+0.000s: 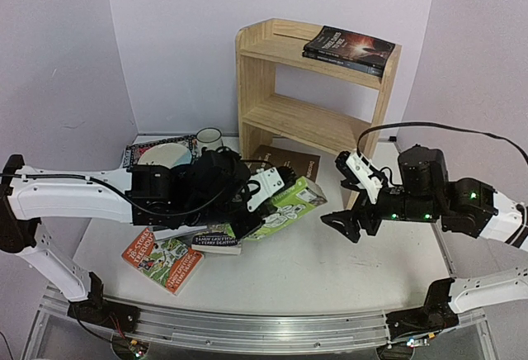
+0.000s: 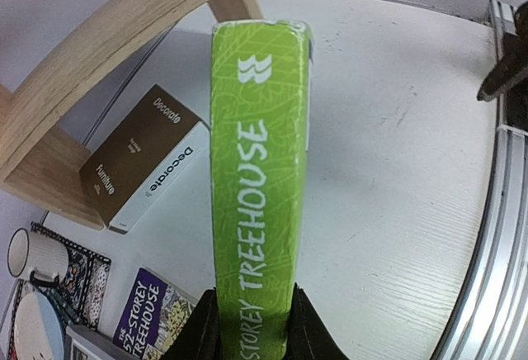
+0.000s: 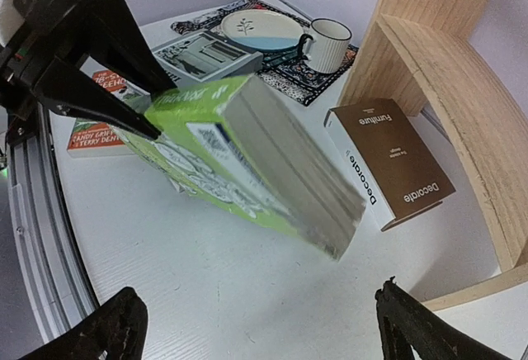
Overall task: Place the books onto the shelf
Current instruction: Pass from the left arm to the right
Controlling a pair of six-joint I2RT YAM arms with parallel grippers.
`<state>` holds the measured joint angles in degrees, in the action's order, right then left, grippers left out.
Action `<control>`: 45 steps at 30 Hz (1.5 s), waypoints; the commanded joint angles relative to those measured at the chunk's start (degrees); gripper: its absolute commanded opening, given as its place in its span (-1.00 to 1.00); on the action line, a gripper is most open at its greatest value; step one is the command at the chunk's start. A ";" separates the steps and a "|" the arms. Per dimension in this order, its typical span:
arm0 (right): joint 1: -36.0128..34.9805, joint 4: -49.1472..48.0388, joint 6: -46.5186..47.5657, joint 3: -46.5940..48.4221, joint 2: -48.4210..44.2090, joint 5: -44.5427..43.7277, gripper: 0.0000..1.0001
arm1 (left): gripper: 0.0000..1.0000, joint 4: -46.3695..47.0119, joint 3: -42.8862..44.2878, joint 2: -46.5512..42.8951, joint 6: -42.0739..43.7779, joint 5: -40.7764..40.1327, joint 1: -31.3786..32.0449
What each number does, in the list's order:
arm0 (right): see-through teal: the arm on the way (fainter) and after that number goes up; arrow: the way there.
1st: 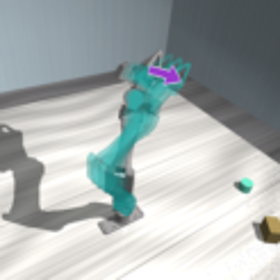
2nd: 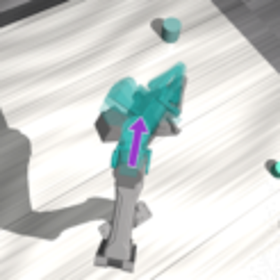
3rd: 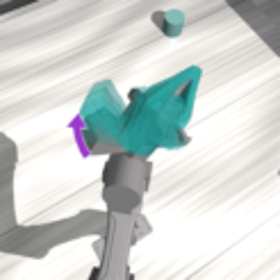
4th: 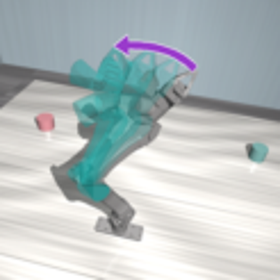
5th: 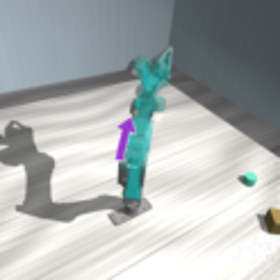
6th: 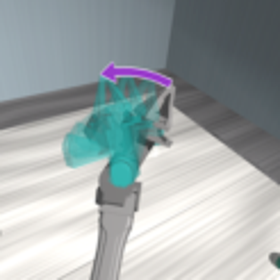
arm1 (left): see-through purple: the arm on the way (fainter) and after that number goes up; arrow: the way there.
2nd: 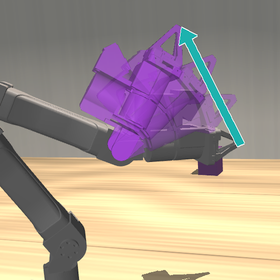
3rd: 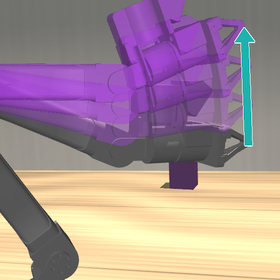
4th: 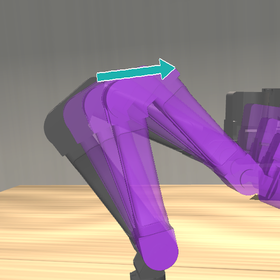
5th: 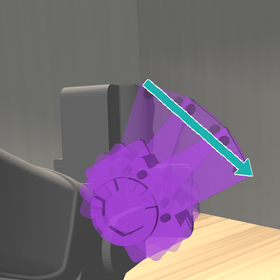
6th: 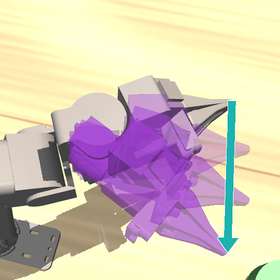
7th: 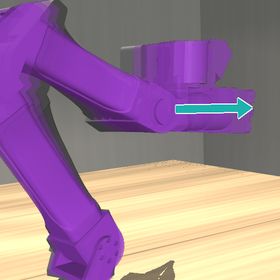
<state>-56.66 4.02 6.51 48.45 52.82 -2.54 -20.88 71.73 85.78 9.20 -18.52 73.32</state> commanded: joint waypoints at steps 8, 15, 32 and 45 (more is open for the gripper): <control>-0.23 2.58 7.42 2.98 -2.44 12.56 0.97 | -1.00 6.48 -2.66 -5.15 13.65 9.02 1.49; -0.23 2.66 7.41 5.30 2.23 18.52 0.89 | -1.00 6.42 -2.88 -6.48 16.16 16.28 2.00; -0.26 4.07 5.93 7.82 9.24 26.09 0.03 | -0.99 6.99 -2.40 -6.19 15.62 13.69 2.16; -0.24 5.14 5.46 6.91 7.89 19.44 -0.98 | -0.41 9.35 -4.28 -7.32 11.00 10.19 2.08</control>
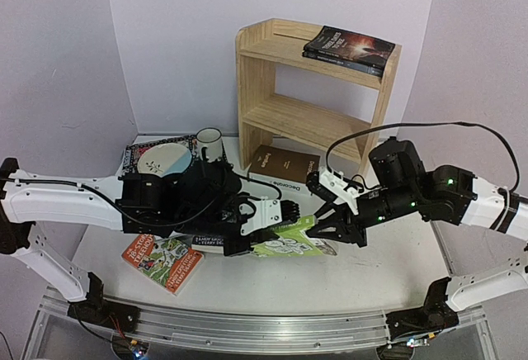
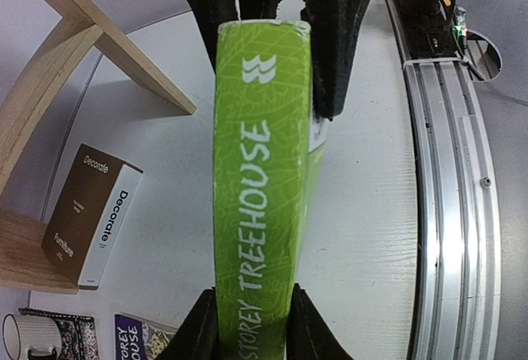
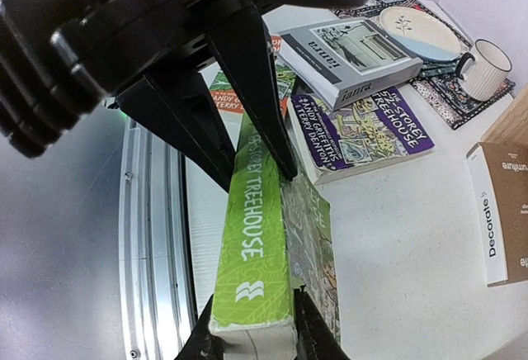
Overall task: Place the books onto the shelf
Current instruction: Pass from the left arm to the right, then pass from the right arm to the left
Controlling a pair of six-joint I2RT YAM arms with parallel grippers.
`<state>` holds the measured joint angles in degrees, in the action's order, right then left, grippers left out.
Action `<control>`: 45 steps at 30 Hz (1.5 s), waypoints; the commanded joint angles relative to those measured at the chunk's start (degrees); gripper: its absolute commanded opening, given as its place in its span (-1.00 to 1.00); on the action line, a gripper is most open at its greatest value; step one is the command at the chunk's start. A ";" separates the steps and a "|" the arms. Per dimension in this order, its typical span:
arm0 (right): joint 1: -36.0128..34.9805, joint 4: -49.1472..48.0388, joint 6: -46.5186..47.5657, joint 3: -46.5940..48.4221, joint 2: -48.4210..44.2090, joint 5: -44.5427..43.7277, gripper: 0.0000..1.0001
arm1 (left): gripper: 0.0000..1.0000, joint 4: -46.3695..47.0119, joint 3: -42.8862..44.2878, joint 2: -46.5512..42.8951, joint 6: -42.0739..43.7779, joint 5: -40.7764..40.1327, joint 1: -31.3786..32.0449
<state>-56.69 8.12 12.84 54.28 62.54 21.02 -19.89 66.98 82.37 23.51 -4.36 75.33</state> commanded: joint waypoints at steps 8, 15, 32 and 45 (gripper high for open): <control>-0.22 -3.81 -3.80 -2.62 -7.10 -19.90 -1.00 | 0.76 12.36 -2.81 -11.68 -26.16 -11.96 -3.44; -0.21 -8.36 -4.56 -3.99 -6.33 -28.84 -1.00 | 0.97 15.56 -7.01 -19.32 -55.83 -14.70 -7.38; -0.89 -31.07 3.61 -7.81 -0.96 -32.38 -1.00 | 0.99 16.53 -9.92 -12.99 -106.84 -1.32 -14.39; -5.69 -49.19 25.03 -16.03 1.38 -26.40 -1.00 | 0.98 27.61 -13.83 -6.58 -128.47 15.48 -17.89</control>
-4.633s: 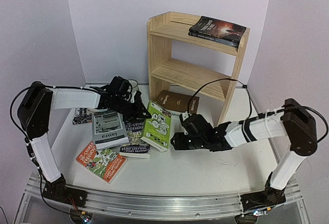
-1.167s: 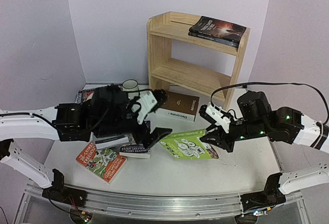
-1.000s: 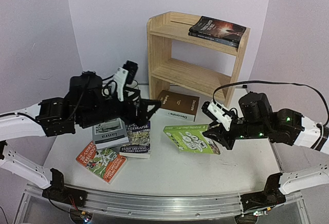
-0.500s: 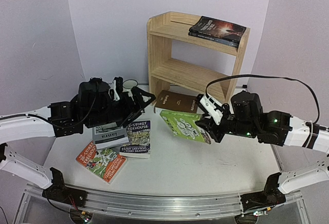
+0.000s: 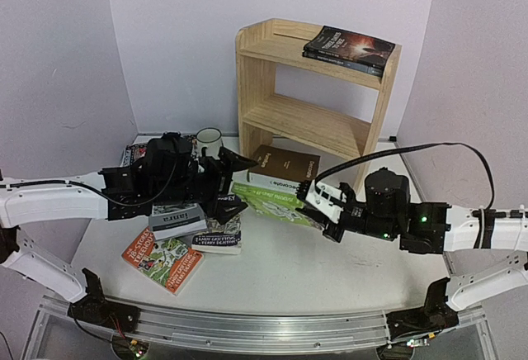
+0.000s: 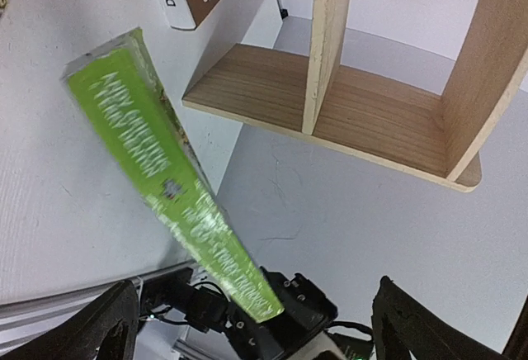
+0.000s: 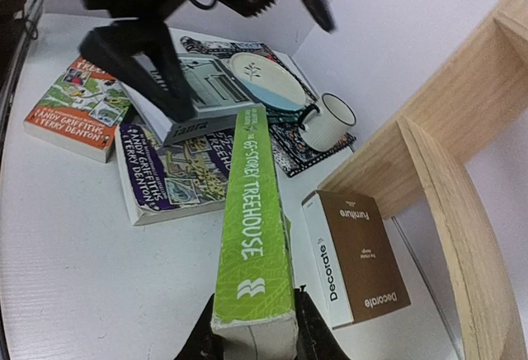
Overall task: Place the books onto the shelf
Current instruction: Pass from the right arm to the left
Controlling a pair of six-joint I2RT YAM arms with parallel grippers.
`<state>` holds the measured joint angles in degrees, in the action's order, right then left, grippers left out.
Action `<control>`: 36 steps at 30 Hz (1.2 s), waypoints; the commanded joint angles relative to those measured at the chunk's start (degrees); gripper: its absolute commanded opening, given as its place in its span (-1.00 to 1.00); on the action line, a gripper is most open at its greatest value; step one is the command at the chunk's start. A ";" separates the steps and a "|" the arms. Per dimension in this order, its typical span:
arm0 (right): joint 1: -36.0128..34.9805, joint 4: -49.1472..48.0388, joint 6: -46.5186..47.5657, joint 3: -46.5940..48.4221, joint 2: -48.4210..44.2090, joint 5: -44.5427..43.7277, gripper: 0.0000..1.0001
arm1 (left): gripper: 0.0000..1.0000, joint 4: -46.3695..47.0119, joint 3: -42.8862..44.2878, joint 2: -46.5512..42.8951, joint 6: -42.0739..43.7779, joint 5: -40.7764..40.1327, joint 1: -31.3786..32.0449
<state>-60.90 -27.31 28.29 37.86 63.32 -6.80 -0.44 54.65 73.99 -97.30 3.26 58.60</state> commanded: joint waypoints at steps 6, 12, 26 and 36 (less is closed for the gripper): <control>-2.22 -21.23 15.96 -1.16 3.40 0.20 -1.00 | 0.71 10.08 -2.35 4.20 -13.01 11.19 -1.20; -2.26 -26.46 20.03 -1.48 6.61 -0.58 -1.00 | 0.42 10.12 -0.97 6.45 -14.75 13.77 -1.19; -2.26 -31.49 24.55 -0.25 10.95 0.26 -1.00 | 0.43 10.21 0.49 11.94 -17.23 19.95 -1.20; -2.22 -32.41 24.14 -0.43 10.86 0.72 -1.00 | 0.00 10.56 -1.99 10.15 -20.38 18.06 -1.26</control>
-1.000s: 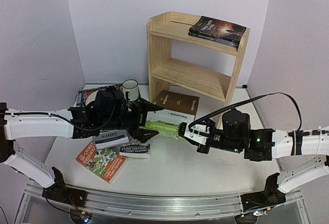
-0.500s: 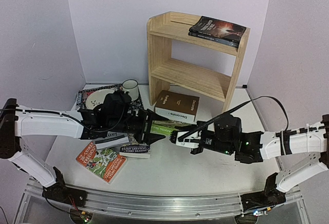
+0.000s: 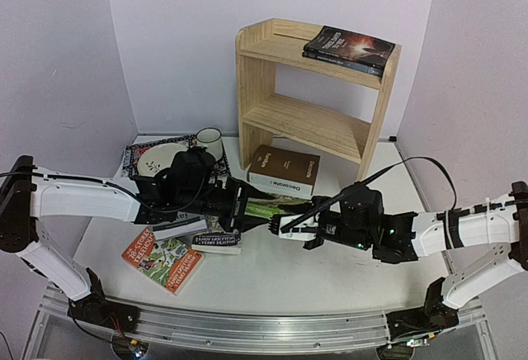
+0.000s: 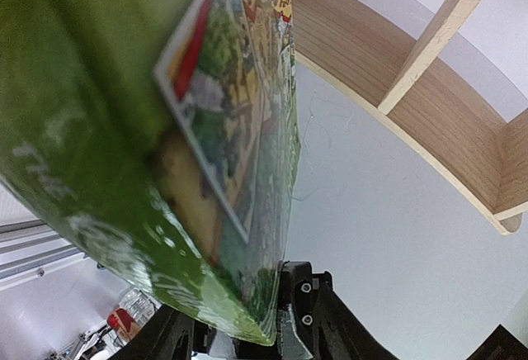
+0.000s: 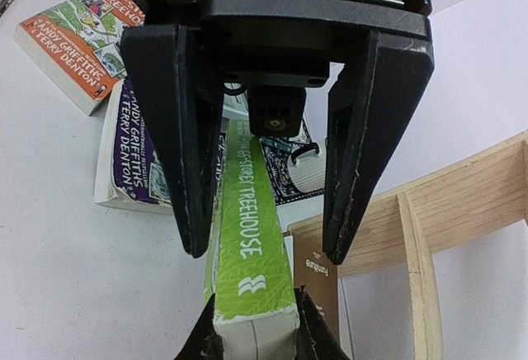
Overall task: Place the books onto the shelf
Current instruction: Pass from the right arm to the left
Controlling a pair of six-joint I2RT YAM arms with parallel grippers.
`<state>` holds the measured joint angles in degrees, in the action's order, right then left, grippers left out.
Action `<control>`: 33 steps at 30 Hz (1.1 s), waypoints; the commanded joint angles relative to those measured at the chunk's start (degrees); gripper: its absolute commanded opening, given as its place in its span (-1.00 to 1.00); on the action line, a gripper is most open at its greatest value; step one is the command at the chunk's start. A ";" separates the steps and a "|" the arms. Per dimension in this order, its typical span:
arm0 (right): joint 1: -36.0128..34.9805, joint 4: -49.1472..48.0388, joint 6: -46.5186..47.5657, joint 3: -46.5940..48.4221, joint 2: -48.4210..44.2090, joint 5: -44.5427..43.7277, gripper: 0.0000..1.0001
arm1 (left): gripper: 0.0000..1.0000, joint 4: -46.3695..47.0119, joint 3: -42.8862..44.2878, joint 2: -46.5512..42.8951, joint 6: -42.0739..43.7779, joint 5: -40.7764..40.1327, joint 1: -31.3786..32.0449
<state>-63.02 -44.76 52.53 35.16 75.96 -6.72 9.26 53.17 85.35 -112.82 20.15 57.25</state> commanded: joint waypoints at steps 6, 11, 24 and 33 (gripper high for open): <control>-0.13 -15.92 -1.16 2.37 -1.78 1.39 -1.00 | 0.14 0.85 -0.96 -0.58 -5.73 1.25 0.06; -0.15 -16.52 -0.75 2.18 -1.76 1.14 -1.00 | 0.15 0.89 -2.75 -1.23 -7.71 0.33 0.05; -0.11 -17.65 -2.27 1.90 -1.50 2.01 -1.00 | -0.26 1.12 -4.31 -1.10 -10.08 -0.16 -0.44; -0.14 -16.79 -3.09 2.19 -1.05 3.01 -1.00 | -0.36 1.20 -3.46 0.58 -10.22 -0.08 -0.73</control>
<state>-63.05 -45.87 50.73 34.48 76.37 -4.52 11.16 49.34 84.50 -112.71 19.20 56.71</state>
